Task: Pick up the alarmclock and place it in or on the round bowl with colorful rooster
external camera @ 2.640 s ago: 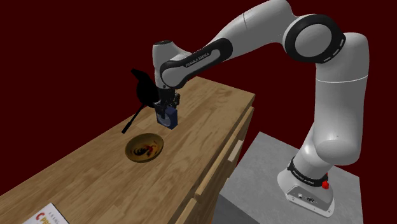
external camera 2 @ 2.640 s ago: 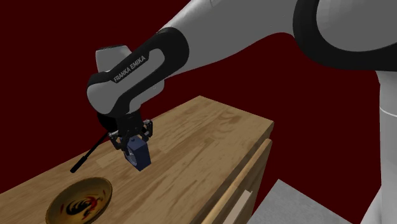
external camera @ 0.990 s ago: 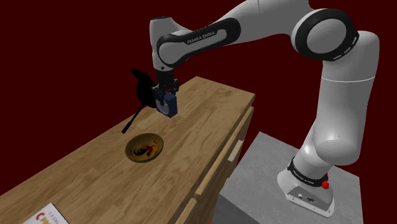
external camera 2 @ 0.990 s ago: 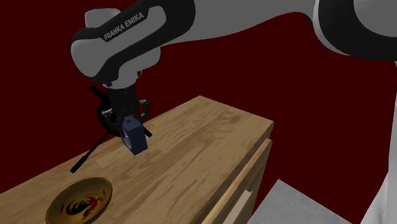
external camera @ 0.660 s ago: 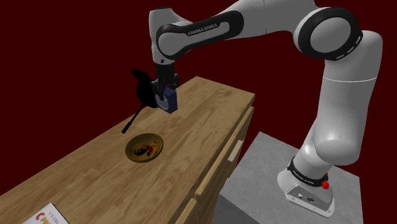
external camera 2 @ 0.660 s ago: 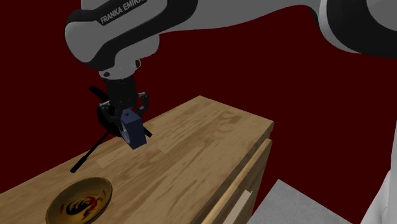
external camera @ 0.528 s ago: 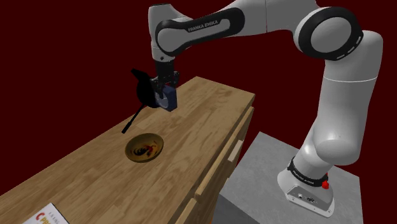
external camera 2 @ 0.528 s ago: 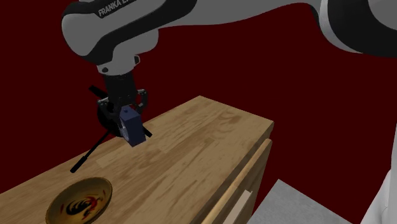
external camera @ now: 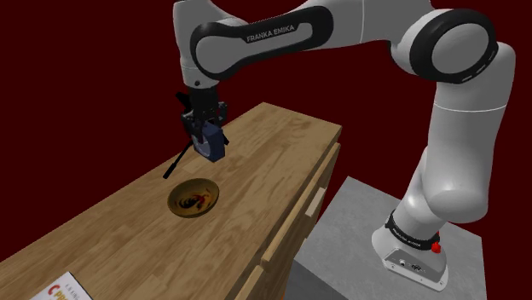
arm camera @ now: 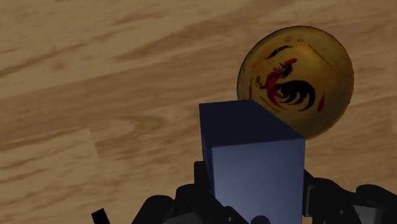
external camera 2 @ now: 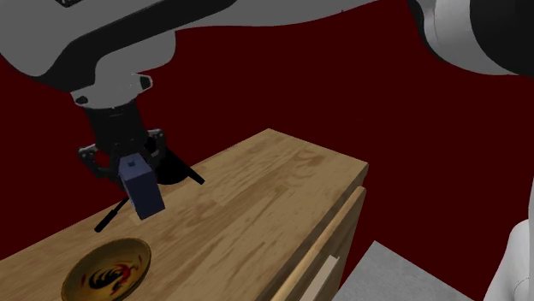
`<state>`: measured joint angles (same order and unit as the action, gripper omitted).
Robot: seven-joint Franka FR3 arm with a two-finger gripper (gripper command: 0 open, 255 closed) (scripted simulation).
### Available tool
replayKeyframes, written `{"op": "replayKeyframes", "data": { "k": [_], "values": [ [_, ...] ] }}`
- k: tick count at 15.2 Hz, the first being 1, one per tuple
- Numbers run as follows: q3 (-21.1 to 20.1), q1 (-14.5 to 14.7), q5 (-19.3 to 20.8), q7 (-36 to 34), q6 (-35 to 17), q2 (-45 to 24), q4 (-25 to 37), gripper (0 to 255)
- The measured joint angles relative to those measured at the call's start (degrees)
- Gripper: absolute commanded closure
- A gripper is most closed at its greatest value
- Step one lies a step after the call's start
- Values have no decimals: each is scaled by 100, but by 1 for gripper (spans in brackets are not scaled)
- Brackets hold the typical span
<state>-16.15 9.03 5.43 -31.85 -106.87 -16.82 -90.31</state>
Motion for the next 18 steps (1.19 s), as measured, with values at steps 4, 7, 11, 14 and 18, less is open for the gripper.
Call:
{"op": "replayKeyframes", "data": {
  "k": [4, 7, 11, 14, 18],
  "values": [
    [-153, 353, 93, -499, 147, -160, 281, 255],
    [-270, 621, 150, -879, 192, -219, 365, 255],
    [-316, 752, 195, -1068, 155, -305, 400, 255],
    [-309, 751, 213, -1090, -58, -341, 219, 255],
    [-297, 746, 237, -1111, -315, -392, 10, 255]
  ]
}}
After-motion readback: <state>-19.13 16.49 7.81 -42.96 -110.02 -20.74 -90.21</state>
